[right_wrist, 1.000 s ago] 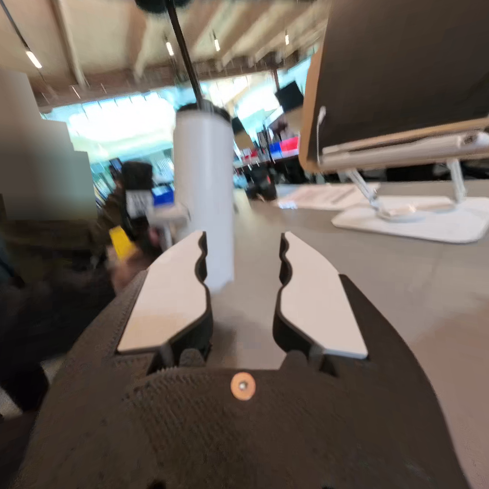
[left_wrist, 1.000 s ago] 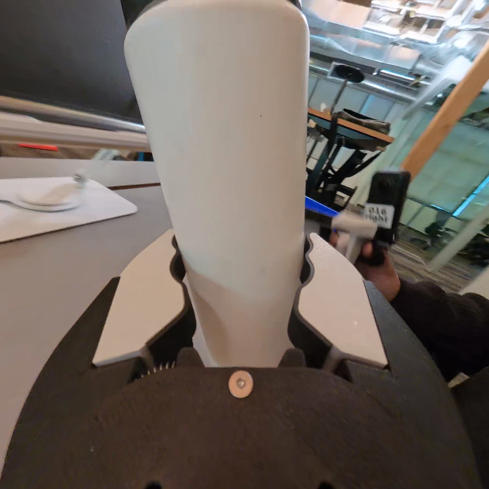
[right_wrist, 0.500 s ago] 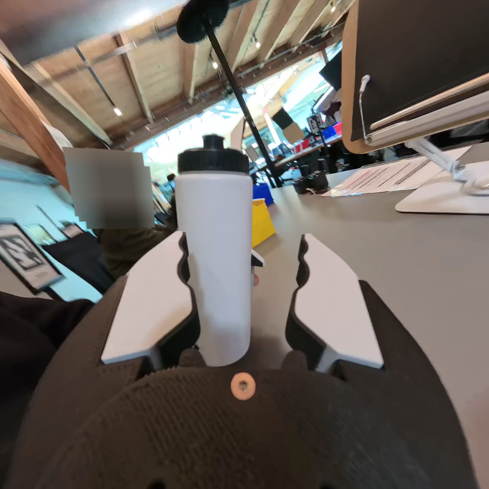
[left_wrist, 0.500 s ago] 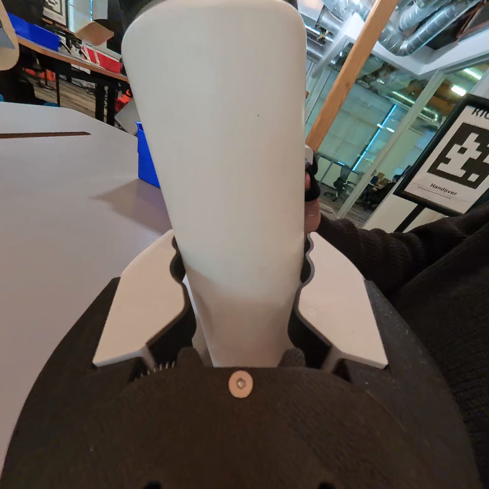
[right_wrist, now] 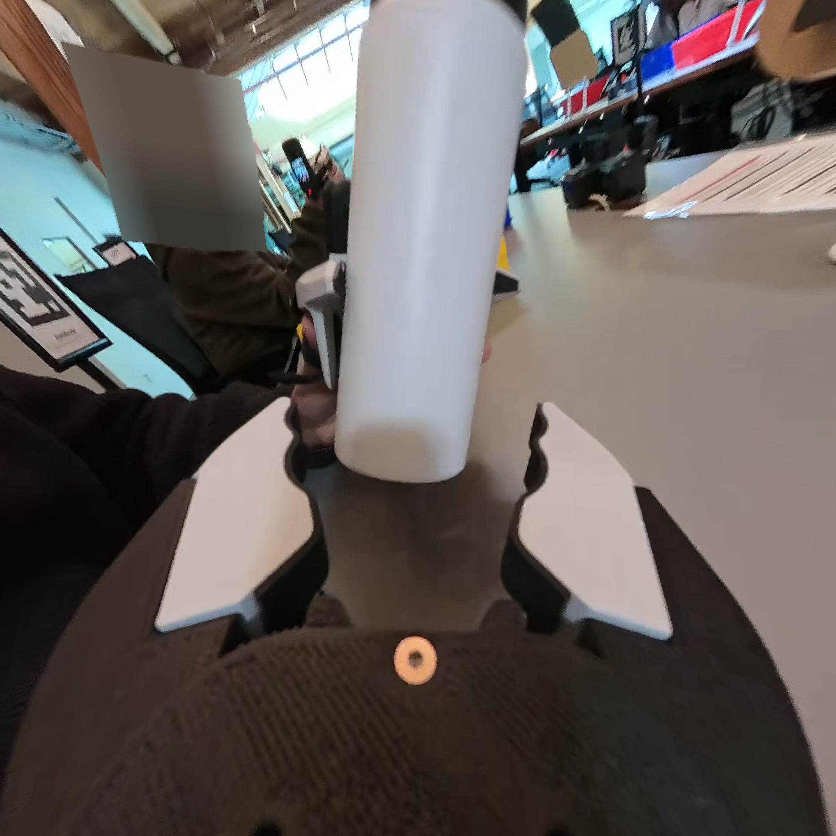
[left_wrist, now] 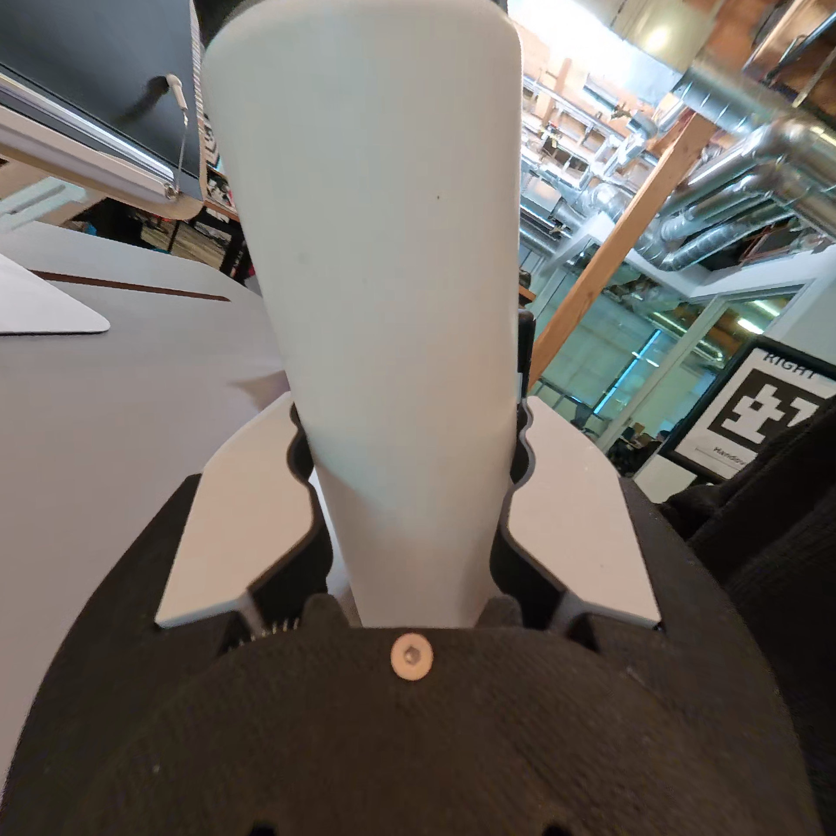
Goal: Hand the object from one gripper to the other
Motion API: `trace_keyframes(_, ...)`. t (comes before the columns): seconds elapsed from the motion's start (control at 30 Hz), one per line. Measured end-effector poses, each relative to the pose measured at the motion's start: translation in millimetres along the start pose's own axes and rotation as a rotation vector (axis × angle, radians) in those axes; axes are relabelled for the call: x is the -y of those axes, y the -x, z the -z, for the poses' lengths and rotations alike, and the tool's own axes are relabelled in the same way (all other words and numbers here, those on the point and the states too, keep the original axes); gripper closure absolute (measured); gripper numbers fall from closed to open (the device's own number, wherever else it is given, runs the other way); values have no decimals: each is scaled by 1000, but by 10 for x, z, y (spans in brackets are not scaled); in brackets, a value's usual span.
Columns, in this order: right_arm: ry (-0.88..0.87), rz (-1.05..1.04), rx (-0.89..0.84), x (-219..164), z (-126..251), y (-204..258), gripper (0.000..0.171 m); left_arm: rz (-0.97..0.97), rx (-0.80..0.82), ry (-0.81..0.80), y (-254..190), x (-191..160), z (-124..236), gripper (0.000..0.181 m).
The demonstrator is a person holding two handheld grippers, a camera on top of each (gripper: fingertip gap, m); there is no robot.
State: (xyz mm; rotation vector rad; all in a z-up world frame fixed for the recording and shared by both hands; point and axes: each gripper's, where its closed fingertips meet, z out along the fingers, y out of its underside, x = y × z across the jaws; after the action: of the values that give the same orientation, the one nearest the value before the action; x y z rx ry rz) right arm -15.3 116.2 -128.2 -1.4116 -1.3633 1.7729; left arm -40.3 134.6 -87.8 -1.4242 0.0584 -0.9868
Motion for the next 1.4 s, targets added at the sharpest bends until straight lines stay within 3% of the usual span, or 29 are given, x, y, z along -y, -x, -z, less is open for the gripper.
trace_keyframes(0.2, 156, -22, 10, -335, -265, 112, 76, 18, -36, 82, -103, -144, -75, 91)
trace_keyframes(0.57, 157, -57, 38, -355, -278, 159, 84, -45, -61, -34, -221, -49, -75, 92)
trace_keyframes(0.63, 197, -59, 47, -441, -310, 181, 77, -55, -78, -19, -267, -80, -92, 92)
trace_keyframes(0.87, 295, 18, 26, -561, -320, 211, 83, -124, -73, 55, -309, -189, -123, 91)
trace_keyframes(1.4, 83, -212, 64, -165, -186, 115, 85, -98, -37, 1, -209, -70, -59, 75)
